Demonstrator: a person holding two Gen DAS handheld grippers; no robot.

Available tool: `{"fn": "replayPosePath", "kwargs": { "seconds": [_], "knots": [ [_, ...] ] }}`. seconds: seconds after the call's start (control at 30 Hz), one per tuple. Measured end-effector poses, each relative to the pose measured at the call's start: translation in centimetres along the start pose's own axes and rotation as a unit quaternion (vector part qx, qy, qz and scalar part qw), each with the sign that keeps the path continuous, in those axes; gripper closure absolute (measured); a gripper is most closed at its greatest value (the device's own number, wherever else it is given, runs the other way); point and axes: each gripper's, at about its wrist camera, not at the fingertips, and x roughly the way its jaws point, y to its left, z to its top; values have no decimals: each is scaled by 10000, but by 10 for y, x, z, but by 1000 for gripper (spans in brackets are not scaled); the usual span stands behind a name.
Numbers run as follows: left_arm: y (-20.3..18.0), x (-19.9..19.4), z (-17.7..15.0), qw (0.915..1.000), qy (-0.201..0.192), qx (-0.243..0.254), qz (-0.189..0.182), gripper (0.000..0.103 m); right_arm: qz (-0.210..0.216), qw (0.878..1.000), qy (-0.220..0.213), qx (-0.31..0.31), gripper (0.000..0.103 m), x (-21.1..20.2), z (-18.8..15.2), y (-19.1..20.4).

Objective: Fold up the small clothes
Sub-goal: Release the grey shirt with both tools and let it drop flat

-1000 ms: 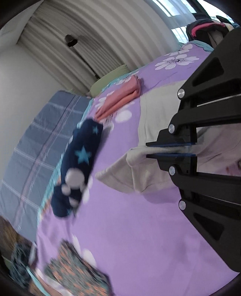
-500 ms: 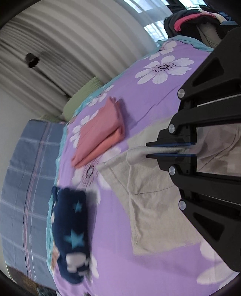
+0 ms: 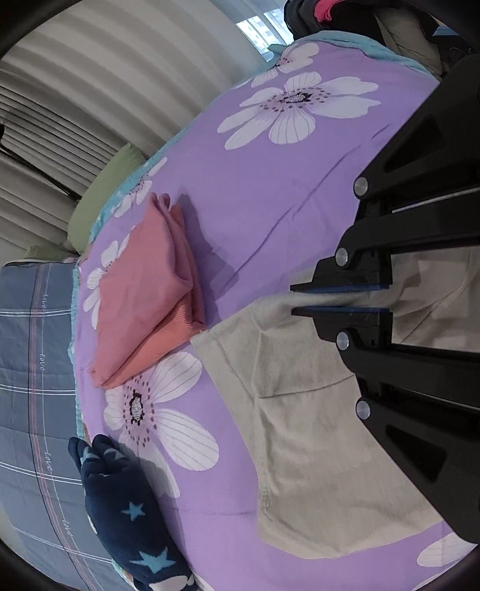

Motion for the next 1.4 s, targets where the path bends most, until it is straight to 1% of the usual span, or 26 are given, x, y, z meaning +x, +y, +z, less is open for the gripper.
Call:
{"fn": "replayPosePath", "kwargs": {
  "seconds": [0.13, 0.33, 0.4, 0.47, 0.5, 0.53, 0.57, 0.6, 0.63, 0.7, 0.77, 0.8, 0.87, 0.9, 0.93, 0.97, 1.0, 1.1, 1.13, 1.2, 1.3, 1.4],
  "knots": [
    [-2, 3, 1, 10000, 10, -1, 49, 98, 97, 9999, -35, 27, 100, -3, 0, -3],
    [-12, 3, 0, 9998, -31, 86, 176, 98, 330, 9991, -215, 149, 100, -19, 0, -2],
    [-16, 6, -1, 9994, -38, 187, 281, 97, 275, 9994, -190, 122, 100, -19, -2, -4],
    [-22, 10, -4, 9987, -43, 348, 378, 95, 178, 9997, -27, 179, 100, -12, -4, -8],
    [-24, 12, -5, 9983, -50, 416, 397, 91, 175, 9994, 97, 282, 100, -7, -7, -12],
    [-26, 12, -6, 9983, -63, 434, 375, 75, 205, 9986, 227, 422, 100, -3, -10, -16],
    [-26, 11, -7, 9987, -80, 385, 326, 64, 238, 9980, 284, 511, 100, -1, -12, -20],
    [-26, 8, -7, 9988, -149, 307, 338, 48, 263, 9976, 302, 560, 99, -1, -13, -21],
    [-26, 3, -8, 9986, -250, 275, 365, 46, 278, 9975, 304, 580, 99, -1, -13, -22],
    [-29, -3, -8, 9980, -301, 383, 411, 45, 289, 9975, 297, 572, 99, -2, -13, -21],
    [-32, -12, -10, 9966, -338, 539, 530, 41, 279, 9977, 293, 547, 99, -2, -13, -21],
    [-33, -18, -13, 9958, -374, 598, 580, 37, 293, 9976, 294, 560, 98, -2, -13, -21],
    [-34, -33, -25, 9933, -464, 810, 686, 34, 362, 9968, 309, 635, 98, -2, -13, -22],
    [-34, -40, -32, 9913, -518, 936, 765, 34, 408, 9963, 318, 683, 98, -2, -13, -23],
    [-34, -50, -43, 9880, -598, 1112, 885, 31, 462, 9957, 325, 732, 98, -2, -12, -25],
    [-33, -58, -54, 9853, -663, 1225, 990, 28, 526, 9950, 333, 785, 98, -3, -11, -27],
    [-29, -68, -67, 9831, -729, 1284, 1078, 20, 569, 9944, 341, 817, 98, -3, -10, -28],
    [-16, -91, -101, 9806, -816, 1277, 1247, 18, 704, 9929, 373, 885, 98, -6, -7, -30],
    [-8, -99, -118, 9802, -754, 1257, 1334, 15, 751, 9924, 368, 900, 98, -8, -5, -29],
    [1, -109, -142, 9802, -616, 1205, 1442, 14, 863, 9914, 339, 921, 98, -11, 2, -28],
    [8, -122, -169, 9820, -477, 1087, 1471, 14, 1056, 9899, 224, 914, 99, -17, 16, -23],
    [11, -133, -194, 9830, -458, 1020, 1458, 12, 1051, 9917, 23, 737, 99, -28, 26, -12]
  ]
}}
